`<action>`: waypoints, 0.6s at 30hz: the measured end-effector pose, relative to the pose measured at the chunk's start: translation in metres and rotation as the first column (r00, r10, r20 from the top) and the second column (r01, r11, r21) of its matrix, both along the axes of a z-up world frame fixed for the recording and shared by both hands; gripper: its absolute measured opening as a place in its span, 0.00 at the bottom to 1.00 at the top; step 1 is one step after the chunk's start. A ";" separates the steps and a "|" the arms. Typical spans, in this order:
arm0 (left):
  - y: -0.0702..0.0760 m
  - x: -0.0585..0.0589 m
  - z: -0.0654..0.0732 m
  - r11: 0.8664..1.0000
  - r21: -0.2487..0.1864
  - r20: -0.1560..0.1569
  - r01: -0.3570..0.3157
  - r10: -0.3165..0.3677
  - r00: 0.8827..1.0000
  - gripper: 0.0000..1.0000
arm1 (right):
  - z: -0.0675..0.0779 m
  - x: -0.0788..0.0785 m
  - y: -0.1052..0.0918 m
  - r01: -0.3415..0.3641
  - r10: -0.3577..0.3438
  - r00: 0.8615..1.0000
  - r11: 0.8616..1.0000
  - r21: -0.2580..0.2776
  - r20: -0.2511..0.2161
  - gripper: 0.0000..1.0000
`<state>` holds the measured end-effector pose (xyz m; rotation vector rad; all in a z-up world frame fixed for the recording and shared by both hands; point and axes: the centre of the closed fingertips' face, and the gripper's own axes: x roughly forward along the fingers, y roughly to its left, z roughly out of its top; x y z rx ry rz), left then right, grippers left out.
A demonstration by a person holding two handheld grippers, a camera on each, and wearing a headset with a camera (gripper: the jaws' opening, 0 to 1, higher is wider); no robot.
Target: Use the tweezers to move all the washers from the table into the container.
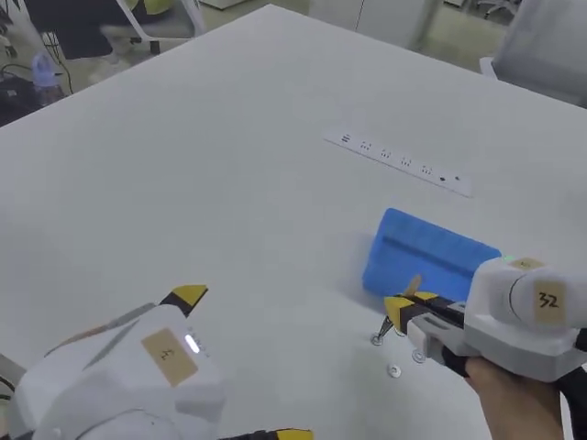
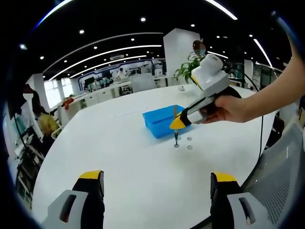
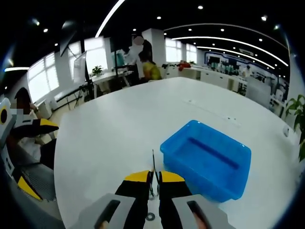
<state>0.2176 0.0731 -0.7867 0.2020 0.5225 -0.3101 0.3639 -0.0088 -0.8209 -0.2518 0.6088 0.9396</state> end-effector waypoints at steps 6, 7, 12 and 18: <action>0.000 0.000 -0.002 1.000 0.004 -0.008 0.002 -0.002 1.000 0.94 | 0.000 -0.002 0.001 0.004 -0.004 1.000 1.000 0.012 -0.011 0.03; 0.000 0.000 -0.002 1.000 0.004 -0.007 0.002 -0.002 1.000 0.94 | 0.000 -0.003 0.001 0.003 -0.003 1.000 1.000 0.012 -0.011 0.03; 0.000 0.000 -0.001 1.000 0.005 -0.005 0.000 0.000 1.000 0.94 | 0.000 -0.003 -0.001 0.016 -0.015 1.000 1.000 0.016 -0.017 0.03; -0.001 -0.001 -0.004 1.000 0.007 -0.020 0.009 -0.009 1.000 0.93 | 0.000 0.000 -0.003 0.033 -0.032 0.999 0.999 0.024 -0.021 0.03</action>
